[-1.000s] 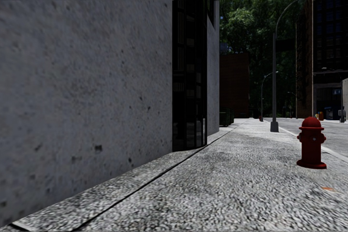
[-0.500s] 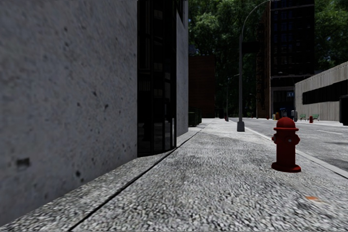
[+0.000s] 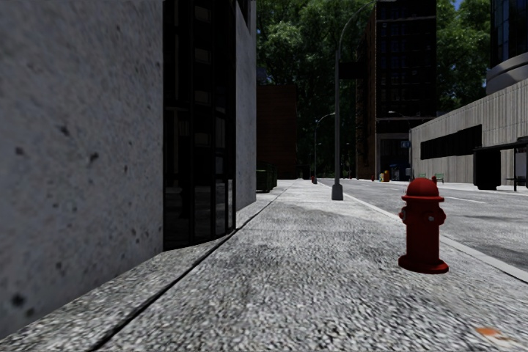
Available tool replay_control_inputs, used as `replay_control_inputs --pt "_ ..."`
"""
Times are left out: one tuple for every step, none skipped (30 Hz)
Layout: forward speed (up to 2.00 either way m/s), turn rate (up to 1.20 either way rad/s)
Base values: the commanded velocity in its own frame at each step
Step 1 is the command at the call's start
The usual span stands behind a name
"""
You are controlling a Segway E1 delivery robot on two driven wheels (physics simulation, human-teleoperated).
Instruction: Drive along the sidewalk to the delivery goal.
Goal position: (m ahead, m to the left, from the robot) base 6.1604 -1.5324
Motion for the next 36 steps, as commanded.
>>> replay_control_inputs --pt "0.97 0.00" --pt "0.97 0.00" --pt "0.97 -0.03" --pt "0.97 -0.06" --pt "0.97 -0.06" --pt "0.97 -0.12" --pt "0.97 -0.12" --pt "0.97 -0.25" --pt "0.97 -0.37" --pt "0.97 -0.40" --pt "0.97 -0.41" --pt "0.97 -0.41" --pt "0.97 -0.41" --pt "0.96 -0.41" --pt "0.96 -0.41" --pt "0.96 -0.41" --pt "0.96 -0.41" --pt "0.96 -0.41" --pt "0.98 -0.41" --pt "1.04 -0.34" --pt "1.07 0.00" --pt "1.07 0.00" --pt "1.12 0.00" --pt "1.17 0.00" --pt "1.25 0.00" --pt "1.32 0.00" --pt "1.41 0.00" --pt "1.45 0.00" --pt "1.48 0.00" --pt "1.48 0.00" --pt "1.49 0.00" --pt "1.49 0.00" --pt "1.50 0.00" --pt "1.52 0.00" --pt "1.56 0.00" --pt "1.68 0.00"
